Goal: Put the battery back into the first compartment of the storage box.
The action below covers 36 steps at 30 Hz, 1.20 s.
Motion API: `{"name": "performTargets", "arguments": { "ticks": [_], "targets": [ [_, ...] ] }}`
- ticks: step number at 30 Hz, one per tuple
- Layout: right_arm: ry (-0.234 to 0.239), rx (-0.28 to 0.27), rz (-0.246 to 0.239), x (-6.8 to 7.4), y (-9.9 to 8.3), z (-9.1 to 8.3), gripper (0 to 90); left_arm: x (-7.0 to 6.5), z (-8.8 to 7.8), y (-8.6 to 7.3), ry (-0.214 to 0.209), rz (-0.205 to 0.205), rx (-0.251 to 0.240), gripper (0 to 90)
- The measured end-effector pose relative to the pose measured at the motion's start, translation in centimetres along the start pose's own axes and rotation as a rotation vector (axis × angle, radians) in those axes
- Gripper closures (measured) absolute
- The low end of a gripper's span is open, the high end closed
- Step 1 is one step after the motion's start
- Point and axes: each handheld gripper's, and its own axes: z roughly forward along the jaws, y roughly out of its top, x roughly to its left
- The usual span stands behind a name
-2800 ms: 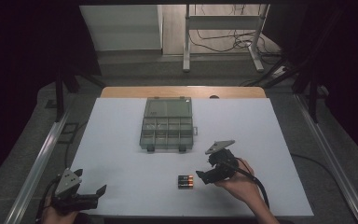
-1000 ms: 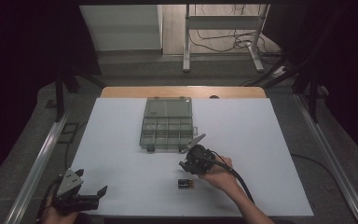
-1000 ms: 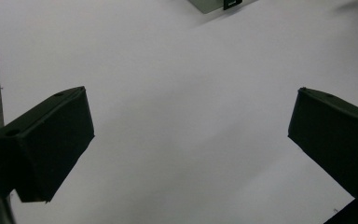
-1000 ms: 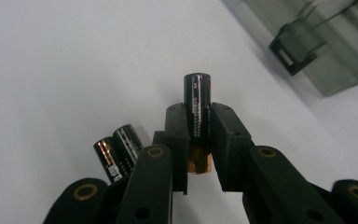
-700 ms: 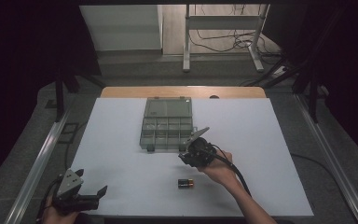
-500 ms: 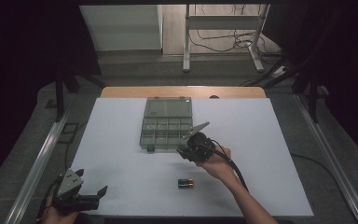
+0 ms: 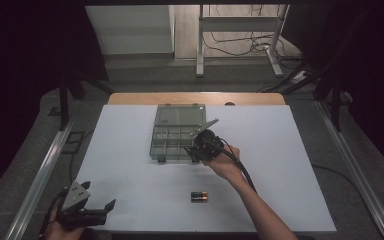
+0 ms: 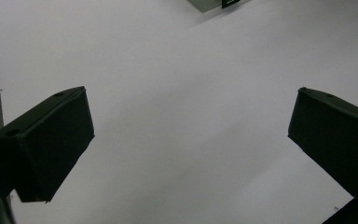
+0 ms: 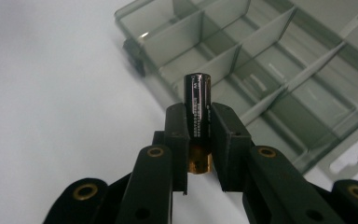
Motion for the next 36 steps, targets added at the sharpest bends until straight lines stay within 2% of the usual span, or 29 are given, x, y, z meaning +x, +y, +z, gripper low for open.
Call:
{"name": "performTargets", "arguments": {
  "ticks": [8, 15, 36],
  "targets": [
    [-0.015, -0.024, 0.021, -1.0, 1.4, 1.4, 76.6, 0.0, 0.0, 0.0, -0.003, -0.002, -0.002, 0.8],
    [-0.008, -0.050, 0.036, -1.7, 2.6, 2.7, 76.6, 0.1, 0.0, 0.0, -0.008, -0.009, -0.007, 0.8],
    [-0.013, -0.071, 0.036, -1.4, 7.3, 7.2, 76.6, 0.4, -0.1, -0.1, -0.025, -0.025, -0.017, 0.8]
  ]
}}
